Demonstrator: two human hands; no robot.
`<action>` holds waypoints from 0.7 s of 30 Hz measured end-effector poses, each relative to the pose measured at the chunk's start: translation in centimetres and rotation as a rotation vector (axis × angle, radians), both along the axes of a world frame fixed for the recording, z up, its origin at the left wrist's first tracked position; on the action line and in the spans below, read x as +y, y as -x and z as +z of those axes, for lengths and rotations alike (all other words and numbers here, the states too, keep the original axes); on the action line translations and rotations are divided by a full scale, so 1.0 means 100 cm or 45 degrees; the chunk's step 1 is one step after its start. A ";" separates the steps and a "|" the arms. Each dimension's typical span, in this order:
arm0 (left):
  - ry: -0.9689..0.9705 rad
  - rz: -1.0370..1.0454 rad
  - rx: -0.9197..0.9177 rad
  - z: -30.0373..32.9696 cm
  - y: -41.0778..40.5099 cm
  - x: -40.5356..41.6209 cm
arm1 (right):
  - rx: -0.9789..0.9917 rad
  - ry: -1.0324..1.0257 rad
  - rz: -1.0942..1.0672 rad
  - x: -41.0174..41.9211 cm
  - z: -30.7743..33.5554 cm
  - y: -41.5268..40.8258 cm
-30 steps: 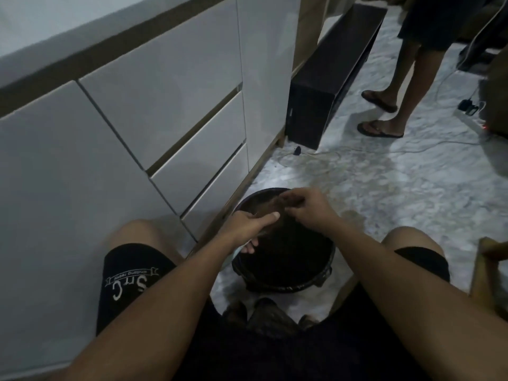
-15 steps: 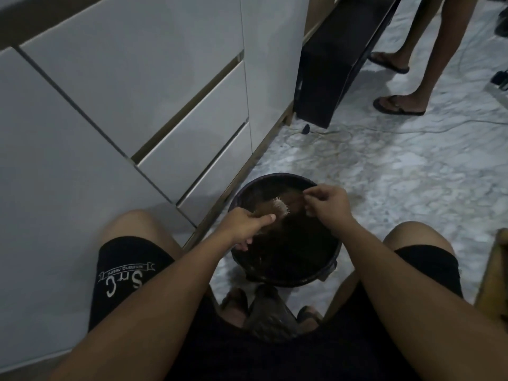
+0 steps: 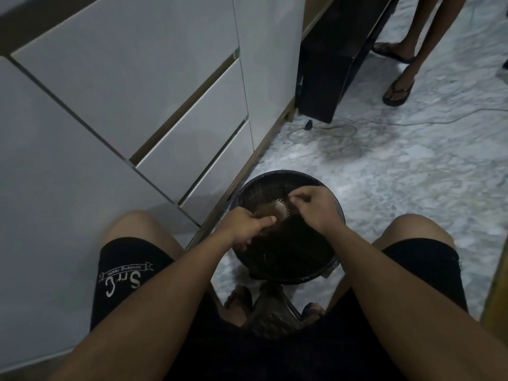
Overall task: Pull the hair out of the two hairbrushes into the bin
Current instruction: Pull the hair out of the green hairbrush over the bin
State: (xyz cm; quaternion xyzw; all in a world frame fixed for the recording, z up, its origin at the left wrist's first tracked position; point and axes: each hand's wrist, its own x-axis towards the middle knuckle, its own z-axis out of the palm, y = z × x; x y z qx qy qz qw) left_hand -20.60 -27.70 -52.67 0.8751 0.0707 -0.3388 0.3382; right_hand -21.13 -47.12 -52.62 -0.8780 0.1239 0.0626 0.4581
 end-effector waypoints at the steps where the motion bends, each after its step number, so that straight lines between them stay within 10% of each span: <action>1: 0.002 0.012 -0.001 0.000 0.000 0.001 | -0.009 -0.015 -0.082 -0.001 0.001 -0.001; 14: -0.006 0.056 -0.023 0.008 -0.009 -0.006 | 0.054 -0.178 0.251 0.000 -0.006 0.001; 21: -0.041 0.040 -0.030 0.009 -0.012 -0.002 | 0.006 -0.133 -0.075 -0.003 0.002 0.001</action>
